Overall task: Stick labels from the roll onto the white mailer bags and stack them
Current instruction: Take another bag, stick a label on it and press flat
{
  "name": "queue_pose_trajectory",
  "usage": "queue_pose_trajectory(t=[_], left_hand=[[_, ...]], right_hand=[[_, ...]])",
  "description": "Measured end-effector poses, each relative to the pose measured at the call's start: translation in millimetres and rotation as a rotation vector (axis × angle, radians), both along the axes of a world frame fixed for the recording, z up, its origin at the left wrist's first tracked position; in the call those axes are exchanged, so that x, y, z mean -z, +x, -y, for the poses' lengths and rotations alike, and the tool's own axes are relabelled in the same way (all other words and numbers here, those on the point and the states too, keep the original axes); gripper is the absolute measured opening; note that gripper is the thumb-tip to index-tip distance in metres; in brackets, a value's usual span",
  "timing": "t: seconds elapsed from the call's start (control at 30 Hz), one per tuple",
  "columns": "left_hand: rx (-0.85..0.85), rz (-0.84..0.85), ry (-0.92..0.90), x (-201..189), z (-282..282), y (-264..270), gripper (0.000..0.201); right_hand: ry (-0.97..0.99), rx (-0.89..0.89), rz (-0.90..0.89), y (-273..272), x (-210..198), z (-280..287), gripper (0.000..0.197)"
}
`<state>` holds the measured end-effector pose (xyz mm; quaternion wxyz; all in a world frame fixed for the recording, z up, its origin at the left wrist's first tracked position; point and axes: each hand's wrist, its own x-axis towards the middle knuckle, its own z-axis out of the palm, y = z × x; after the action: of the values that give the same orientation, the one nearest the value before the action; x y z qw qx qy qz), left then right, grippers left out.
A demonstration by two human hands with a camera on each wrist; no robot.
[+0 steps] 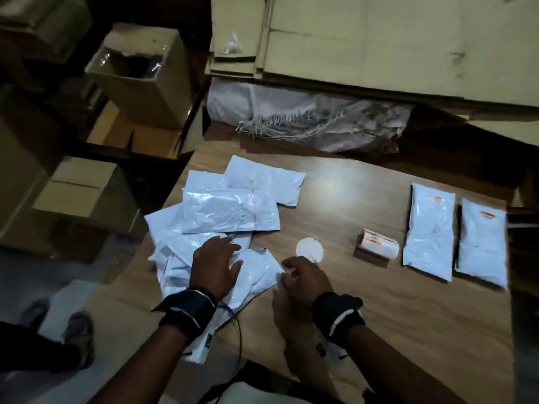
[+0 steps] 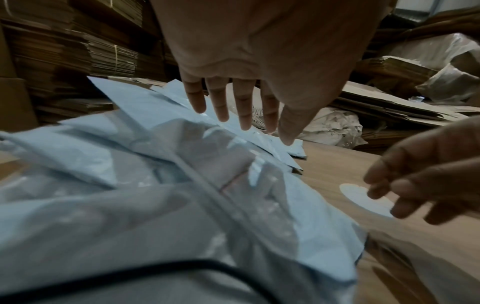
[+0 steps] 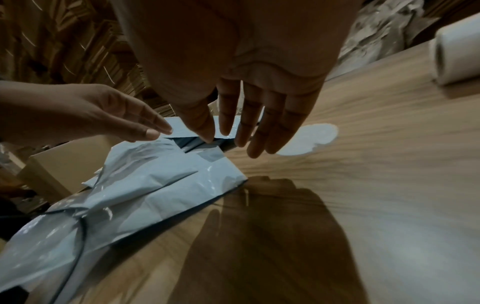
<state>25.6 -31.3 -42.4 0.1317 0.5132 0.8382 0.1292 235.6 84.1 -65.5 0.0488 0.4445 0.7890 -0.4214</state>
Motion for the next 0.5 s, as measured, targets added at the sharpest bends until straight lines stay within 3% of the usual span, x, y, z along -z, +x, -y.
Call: queue_pose_trajectory(t=[0.13,0.23,0.33,0.5], left_hand=[[0.037,-0.004,0.08,0.7,10.8,-24.7,0.035],[-0.042,-0.029,0.198,-4.8,8.7,-46.7,0.032],[-0.177,-0.094,0.251,-16.0,1.6,-63.1,0.041],[-0.412,0.022,0.09,-19.5,-12.3,-81.7,0.068]], right_hand=[[0.025,0.046,-0.051,-35.2,1.6,4.1,0.035],[0.053,0.025,-0.05,-58.2,1.2,2.1,0.038],[0.061,0.034,-0.054,-79.8,-3.6,-2.7,0.037],[0.069,0.012,-0.023,-100.0,-5.7,-4.1,0.038]])
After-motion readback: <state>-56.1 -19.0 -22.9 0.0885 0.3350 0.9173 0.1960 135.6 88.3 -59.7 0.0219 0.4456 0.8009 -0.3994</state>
